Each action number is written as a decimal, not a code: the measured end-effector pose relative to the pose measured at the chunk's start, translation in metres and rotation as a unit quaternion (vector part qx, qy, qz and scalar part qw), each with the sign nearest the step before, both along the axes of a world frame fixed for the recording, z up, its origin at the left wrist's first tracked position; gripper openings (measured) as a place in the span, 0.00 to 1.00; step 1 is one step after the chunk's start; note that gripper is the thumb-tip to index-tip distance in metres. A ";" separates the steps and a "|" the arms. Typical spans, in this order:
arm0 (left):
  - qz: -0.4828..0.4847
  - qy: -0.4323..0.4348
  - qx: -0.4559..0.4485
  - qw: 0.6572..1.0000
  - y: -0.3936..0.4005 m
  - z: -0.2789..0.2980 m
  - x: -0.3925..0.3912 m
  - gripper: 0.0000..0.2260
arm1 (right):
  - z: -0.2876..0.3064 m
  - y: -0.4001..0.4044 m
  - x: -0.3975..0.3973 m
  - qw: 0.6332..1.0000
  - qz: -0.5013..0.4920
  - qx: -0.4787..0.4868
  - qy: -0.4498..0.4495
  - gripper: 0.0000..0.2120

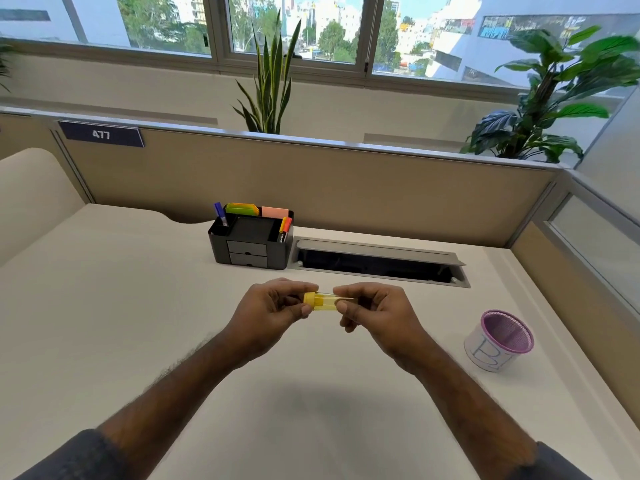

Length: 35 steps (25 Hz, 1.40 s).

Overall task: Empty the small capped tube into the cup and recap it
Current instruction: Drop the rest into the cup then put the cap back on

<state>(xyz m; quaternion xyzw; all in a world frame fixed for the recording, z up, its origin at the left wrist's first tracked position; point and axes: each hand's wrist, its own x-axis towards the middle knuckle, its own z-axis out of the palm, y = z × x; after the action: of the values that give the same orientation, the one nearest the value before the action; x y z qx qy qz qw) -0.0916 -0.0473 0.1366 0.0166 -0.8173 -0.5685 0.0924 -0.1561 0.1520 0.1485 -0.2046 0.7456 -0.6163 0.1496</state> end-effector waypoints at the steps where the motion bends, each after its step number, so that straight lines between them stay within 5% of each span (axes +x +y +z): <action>1: 0.005 0.000 -0.006 1.000 -0.008 -0.002 -0.004 0.14 | -0.002 -0.009 -0.004 1.000 -0.002 0.003 -0.002 0.11; 16: 0.101 0.019 -0.186 0.977 -0.149 -0.024 -0.116 0.15 | -0.028 -0.172 -0.119 0.978 0.005 0.185 0.094 0.16; 23: 0.164 -0.030 -0.237 0.957 -0.191 -0.056 -0.173 0.08 | -0.057 -0.244 -0.180 0.979 -0.016 0.173 0.105 0.12; 29: 0.245 0.025 -0.199 0.949 -0.206 -0.075 -0.182 0.10 | -0.091 -0.269 -0.182 0.996 -0.063 0.047 0.044 0.11; 35: 0.189 0.041 -0.229 0.954 -0.208 -0.083 -0.186 0.13 | -0.095 -0.264 -0.188 0.987 -0.109 0.080 0.093 0.13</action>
<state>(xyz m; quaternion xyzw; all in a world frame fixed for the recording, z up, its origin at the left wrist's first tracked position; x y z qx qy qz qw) -0.2776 -0.2556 0.0540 0.1262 -0.9031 -0.3380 0.2330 -0.3441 -0.1123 0.0532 -0.1661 0.8207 -0.5460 0.0277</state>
